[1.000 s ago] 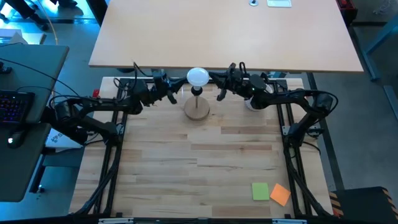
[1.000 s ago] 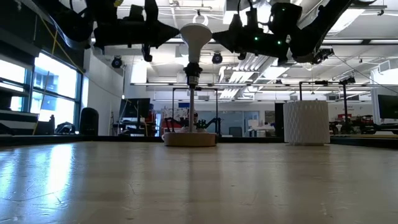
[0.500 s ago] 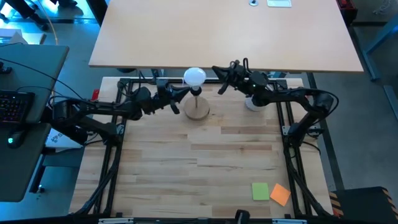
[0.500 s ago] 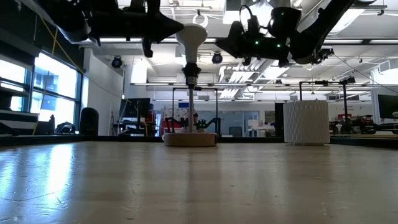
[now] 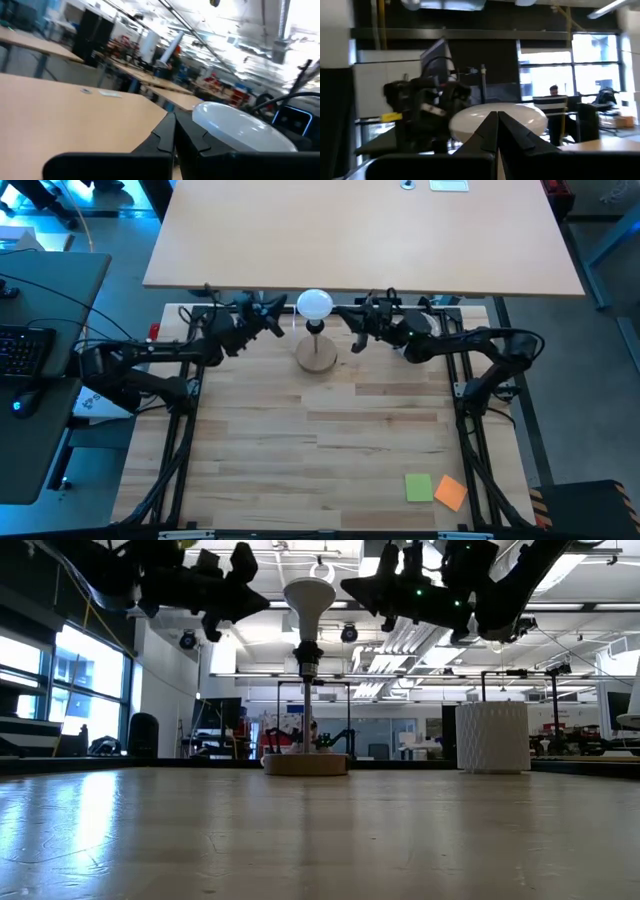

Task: Screw lightbulb
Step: Remove the lightbulb from the brown lamp

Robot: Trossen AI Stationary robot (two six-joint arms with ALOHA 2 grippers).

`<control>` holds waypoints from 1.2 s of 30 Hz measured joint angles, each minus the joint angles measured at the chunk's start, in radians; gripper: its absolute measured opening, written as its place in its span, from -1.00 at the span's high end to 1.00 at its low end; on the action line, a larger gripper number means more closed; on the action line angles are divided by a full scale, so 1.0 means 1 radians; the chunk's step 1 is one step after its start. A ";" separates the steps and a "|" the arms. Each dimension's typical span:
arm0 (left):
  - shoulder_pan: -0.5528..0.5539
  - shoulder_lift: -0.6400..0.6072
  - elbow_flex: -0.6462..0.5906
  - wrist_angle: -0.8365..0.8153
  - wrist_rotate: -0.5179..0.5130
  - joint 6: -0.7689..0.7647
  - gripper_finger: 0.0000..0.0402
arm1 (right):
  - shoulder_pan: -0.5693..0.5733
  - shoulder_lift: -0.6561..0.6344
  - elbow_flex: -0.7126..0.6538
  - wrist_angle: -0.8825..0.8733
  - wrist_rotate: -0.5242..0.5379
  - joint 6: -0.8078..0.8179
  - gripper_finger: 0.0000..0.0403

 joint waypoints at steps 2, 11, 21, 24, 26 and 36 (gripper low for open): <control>0.014 0.030 0.015 0.015 0.034 -0.031 1.00 | 0.004 0.013 0.010 -0.002 0.045 0.007 1.00; -0.079 0.093 0.034 0.115 0.030 -0.051 1.00 | -0.014 0.106 0.118 -0.072 0.090 0.004 1.00; -0.230 0.061 0.034 0.063 -0.059 0.047 1.00 | -0.089 0.141 0.163 -0.120 0.113 0.044 1.00; -0.252 0.036 0.034 -0.004 -0.146 0.080 1.00 | -0.105 0.107 0.141 -0.106 0.112 0.059 1.00; -0.260 0.022 0.034 -0.045 -0.200 0.091 1.00 | -0.109 0.080 0.113 -0.104 0.100 0.075 1.00; -0.102 0.006 0.035 -0.048 -0.129 0.058 1.00 | -0.013 0.039 0.008 0.035 0.017 0.163 1.00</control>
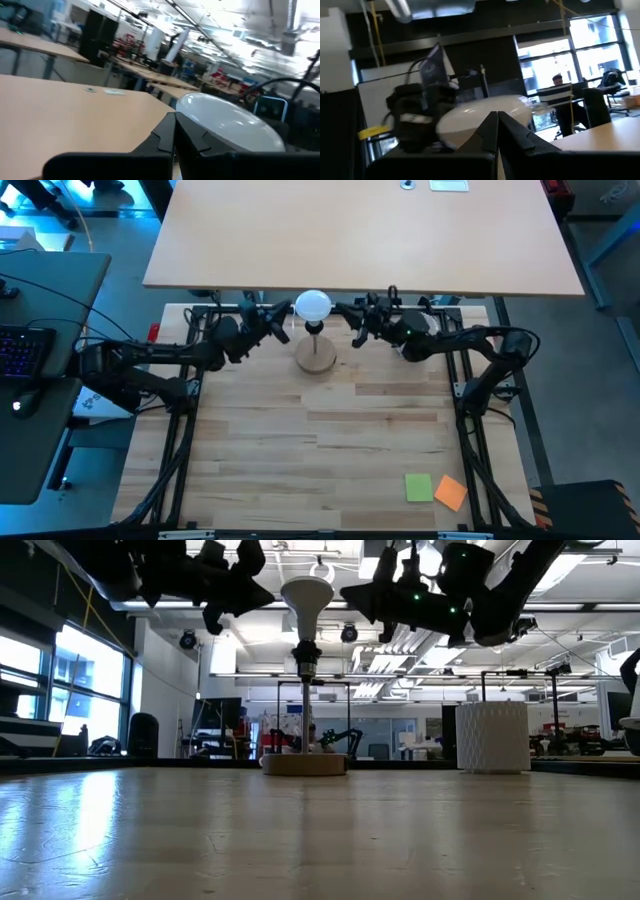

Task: Screw lightbulb
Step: Remove the lightbulb from the brown lamp

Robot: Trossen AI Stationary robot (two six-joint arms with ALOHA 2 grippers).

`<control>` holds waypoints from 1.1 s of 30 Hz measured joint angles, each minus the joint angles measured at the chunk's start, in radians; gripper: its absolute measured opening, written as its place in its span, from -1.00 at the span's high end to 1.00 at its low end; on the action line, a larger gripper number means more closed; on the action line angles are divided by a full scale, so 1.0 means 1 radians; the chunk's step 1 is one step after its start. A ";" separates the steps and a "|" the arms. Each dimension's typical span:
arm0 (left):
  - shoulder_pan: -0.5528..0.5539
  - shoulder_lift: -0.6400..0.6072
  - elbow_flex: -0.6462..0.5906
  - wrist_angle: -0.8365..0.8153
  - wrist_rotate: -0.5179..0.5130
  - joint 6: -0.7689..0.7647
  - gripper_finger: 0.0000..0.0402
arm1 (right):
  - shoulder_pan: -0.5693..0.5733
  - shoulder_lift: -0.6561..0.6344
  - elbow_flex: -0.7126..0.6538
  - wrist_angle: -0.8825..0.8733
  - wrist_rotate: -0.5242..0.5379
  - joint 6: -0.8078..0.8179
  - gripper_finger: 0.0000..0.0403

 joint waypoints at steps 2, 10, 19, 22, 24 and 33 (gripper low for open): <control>0.026 0.006 0.000 0.001 0.058 -0.024 1.00 | 0.028 0.006 0.001 -0.002 0.019 -0.026 1.00; -0.009 0.008 -0.001 0.048 0.113 -0.030 1.00 | 0.044 0.009 0.057 -0.097 0.067 -0.101 1.00; -0.113 0.008 -0.001 0.051 0.121 -0.012 1.00 | -0.004 0.010 0.103 -0.190 0.092 -0.134 1.00; -0.143 0.008 -0.001 0.051 0.088 0.007 1.00 | -0.017 0.009 0.109 -0.181 0.091 -0.153 1.00; -0.161 0.001 -0.001 0.035 0.053 0.036 1.00 | -0.030 0.002 0.107 -0.182 0.091 -0.158 1.00; -0.191 -0.093 0.000 -0.195 -0.073 0.068 1.00 | -0.015 -0.011 0.079 -0.163 0.040 -0.152 1.00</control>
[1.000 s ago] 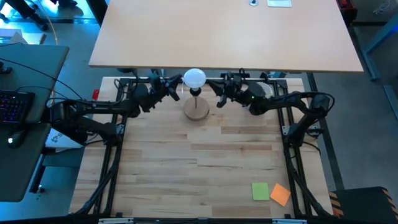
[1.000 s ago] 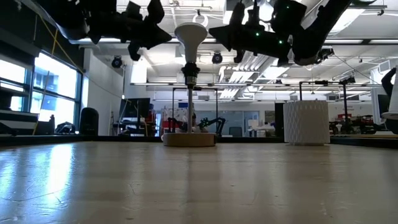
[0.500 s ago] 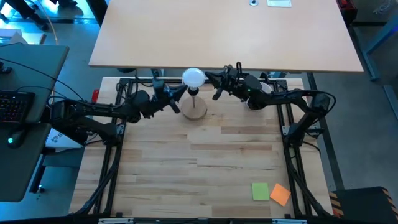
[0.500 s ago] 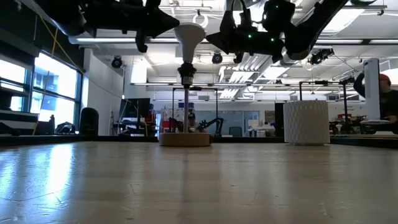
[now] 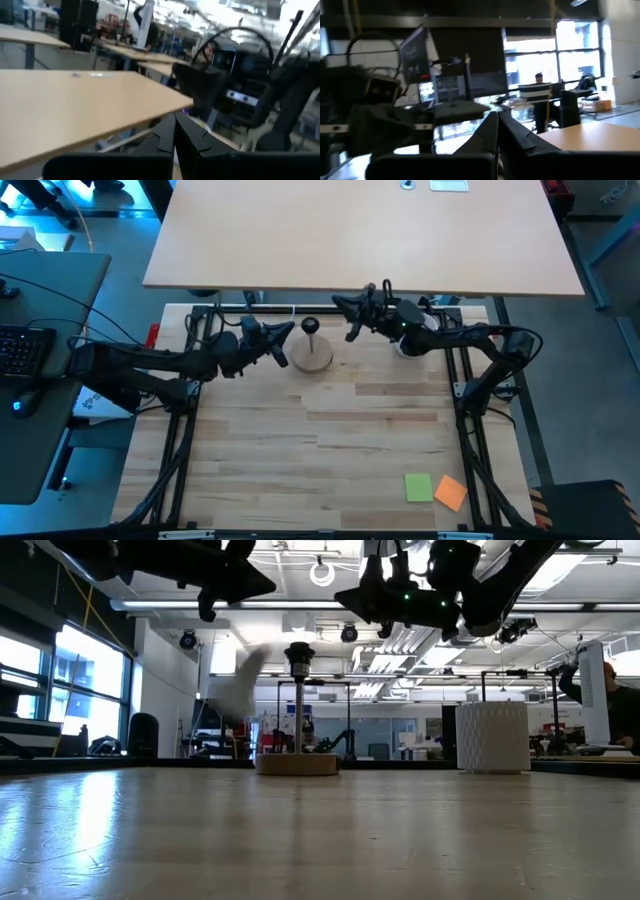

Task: Screw lightbulb
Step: Remove the lightbulb from the brown lamp

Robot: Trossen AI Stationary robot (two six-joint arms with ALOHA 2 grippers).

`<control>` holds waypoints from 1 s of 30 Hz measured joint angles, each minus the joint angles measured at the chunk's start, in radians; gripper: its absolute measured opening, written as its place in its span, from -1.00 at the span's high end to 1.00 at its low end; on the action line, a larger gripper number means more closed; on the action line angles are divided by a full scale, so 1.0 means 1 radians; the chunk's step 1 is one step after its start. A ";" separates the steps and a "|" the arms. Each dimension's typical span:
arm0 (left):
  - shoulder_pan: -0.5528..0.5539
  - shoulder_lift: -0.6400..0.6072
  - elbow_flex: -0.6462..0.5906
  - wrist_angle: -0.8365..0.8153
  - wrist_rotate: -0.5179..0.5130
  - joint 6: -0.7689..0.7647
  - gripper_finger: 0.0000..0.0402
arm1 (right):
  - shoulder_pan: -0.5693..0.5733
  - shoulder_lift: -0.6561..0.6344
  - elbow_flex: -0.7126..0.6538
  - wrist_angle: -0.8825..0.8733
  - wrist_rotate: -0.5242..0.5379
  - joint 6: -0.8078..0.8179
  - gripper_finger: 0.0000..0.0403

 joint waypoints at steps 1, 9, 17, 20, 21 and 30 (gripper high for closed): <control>-0.007 -0.009 0.000 -0.028 0.000 -0.002 1.00 | 0.003 0.000 0.000 -0.010 -0.014 -0.004 1.00; -0.030 -0.055 0.000 -0.164 -0.020 -0.027 1.00 | 0.014 0.001 0.000 -0.065 -0.024 -0.006 1.00; -0.034 -0.116 0.000 -0.321 -0.021 -0.092 1.00 | 0.014 0.001 0.000 -0.066 -0.038 -0.006 1.00; -0.036 -0.127 0.000 -0.324 -0.021 -0.091 1.00 | 0.014 0.001 -0.001 -0.068 -0.039 -0.006 1.00; -0.036 -0.127 0.000 -0.322 -0.021 -0.091 1.00 | 0.014 0.001 -0.001 -0.068 -0.039 -0.006 1.00; -0.036 -0.127 0.000 -0.331 -0.021 -0.089 1.00 | 0.014 0.001 -0.001 -0.080 -0.039 -0.006 1.00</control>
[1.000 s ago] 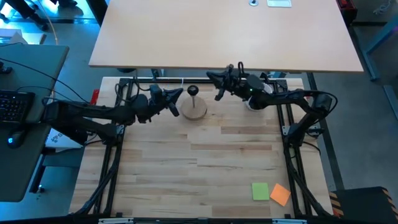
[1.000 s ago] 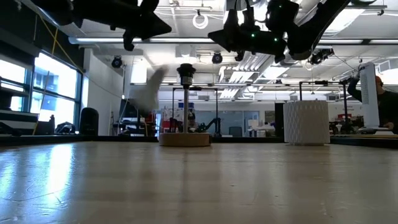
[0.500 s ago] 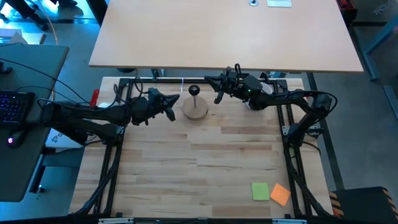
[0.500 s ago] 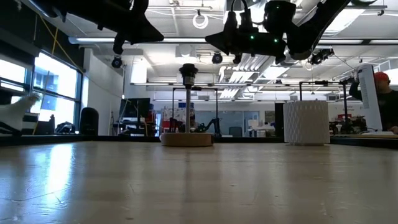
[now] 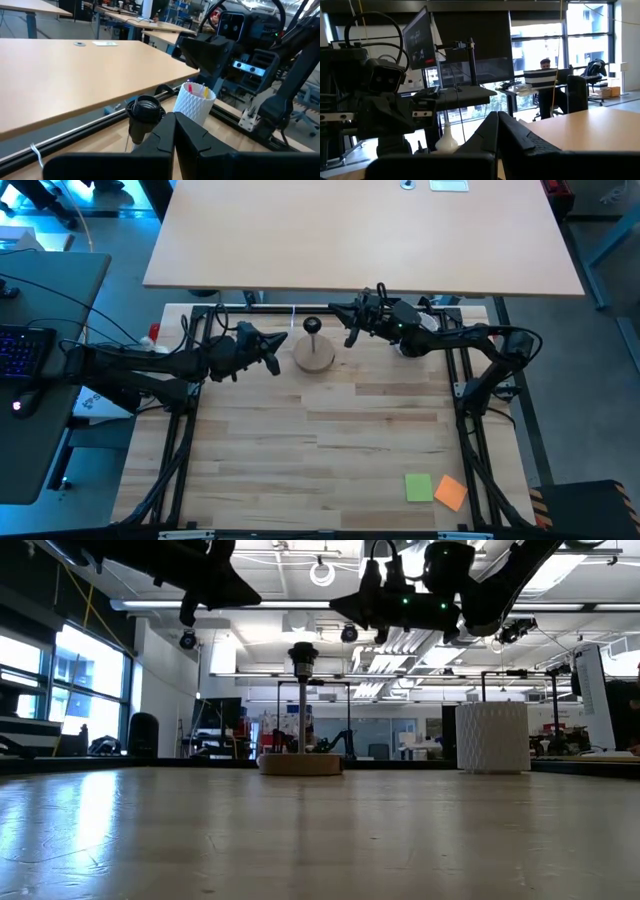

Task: Screw lightbulb
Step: Remove the lightbulb from the brown lamp

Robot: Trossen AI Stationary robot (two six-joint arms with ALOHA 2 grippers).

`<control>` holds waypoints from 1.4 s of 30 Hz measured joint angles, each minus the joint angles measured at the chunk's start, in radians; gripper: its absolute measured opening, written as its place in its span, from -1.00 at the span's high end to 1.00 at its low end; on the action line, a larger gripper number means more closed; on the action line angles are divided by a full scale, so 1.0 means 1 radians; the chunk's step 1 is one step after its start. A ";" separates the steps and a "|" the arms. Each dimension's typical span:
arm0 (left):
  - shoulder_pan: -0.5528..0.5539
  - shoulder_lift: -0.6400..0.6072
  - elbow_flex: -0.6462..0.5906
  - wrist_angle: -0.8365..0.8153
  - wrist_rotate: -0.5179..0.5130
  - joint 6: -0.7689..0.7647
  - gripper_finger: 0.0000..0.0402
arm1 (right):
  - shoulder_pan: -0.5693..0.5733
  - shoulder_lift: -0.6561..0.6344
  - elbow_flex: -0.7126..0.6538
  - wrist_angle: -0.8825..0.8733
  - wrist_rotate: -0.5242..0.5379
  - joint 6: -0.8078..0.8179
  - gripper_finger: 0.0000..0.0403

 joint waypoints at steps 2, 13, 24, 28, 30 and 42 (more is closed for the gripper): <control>0.000 0.000 0.000 0.000 0.000 0.009 1.00 | 0.000 0.000 0.000 -0.008 0.000 0.000 1.00; 0.000 0.000 0.000 -0.031 0.001 0.016 1.00 | 0.000 0.000 0.000 -0.090 -0.001 -0.009 1.00; 0.000 0.001 0.000 -0.053 0.001 0.017 1.00 | 0.000 0.000 0.000 -0.096 -0.001 -0.024 1.00; 0.000 0.001 0.000 -0.056 0.001 0.017 1.00 | 0.000 0.000 0.000 -0.097 -0.001 -0.024 1.00; 0.000 0.001 0.000 -0.056 0.001 0.017 1.00 | 0.000 0.000 0.000 -0.097 -0.001 -0.024 1.00; 0.078 0.007 0.139 -0.365 -0.056 -0.059 1.00 | 0.002 0.000 0.000 -0.101 -0.003 -0.007 1.00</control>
